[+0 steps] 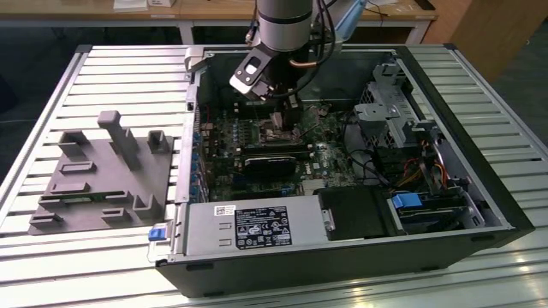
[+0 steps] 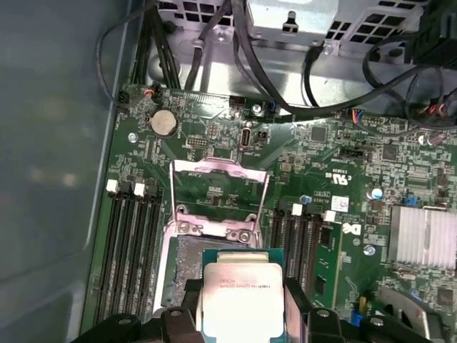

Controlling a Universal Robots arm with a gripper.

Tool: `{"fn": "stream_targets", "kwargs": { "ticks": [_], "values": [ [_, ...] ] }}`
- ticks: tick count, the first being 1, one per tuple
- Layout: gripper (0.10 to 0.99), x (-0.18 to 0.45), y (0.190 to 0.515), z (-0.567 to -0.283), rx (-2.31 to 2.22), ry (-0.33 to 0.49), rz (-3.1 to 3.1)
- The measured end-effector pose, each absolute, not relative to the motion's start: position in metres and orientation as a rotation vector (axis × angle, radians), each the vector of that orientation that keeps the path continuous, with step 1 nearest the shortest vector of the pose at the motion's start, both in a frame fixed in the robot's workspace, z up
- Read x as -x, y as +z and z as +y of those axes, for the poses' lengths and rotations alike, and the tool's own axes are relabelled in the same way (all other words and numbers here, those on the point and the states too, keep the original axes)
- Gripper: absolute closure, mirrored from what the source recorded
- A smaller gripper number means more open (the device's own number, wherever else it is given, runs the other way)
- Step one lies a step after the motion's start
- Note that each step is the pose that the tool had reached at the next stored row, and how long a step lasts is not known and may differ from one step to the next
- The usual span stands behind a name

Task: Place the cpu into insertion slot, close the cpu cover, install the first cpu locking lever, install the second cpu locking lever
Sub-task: 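Place the cpu into insertion slot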

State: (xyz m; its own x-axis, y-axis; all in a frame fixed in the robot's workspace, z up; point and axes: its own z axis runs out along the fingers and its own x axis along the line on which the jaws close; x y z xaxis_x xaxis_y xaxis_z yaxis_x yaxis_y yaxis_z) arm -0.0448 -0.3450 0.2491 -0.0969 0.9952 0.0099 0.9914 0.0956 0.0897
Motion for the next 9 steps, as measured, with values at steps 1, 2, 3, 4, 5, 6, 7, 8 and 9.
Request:
{"fn": "stream_targets", "kwargs": {
  "ticks": [1,2,3,4,5,6,7,8,9],
  "values": [
    [0.549,0.0448,0.2483,-0.3447,-2.086,0.113,2.275],
    [0.549,0.0448,0.2475,-0.3445,-2.098,0.112,2.263],
    [0.549,0.0448,0.2467,-0.3444,-2.110,0.112,2.251],
    [0.549,0.0448,0.2458,-0.3441,-2.120,0.111,2.241],
    [0.549,0.0448,0.2448,-0.3437,-2.127,0.111,2.235],
    [0.549,0.0448,0.2438,-0.3429,-2.131,0.110,2.230],
    [0.549,0.0449,0.2426,-0.3420,-2.134,0.110,2.228],
    [0.549,0.0450,0.2415,-0.3412,-2.135,0.111,2.227],
    [0.549,0.0451,0.2404,-0.3406,-2.135,0.111,2.227]
  ]
}}
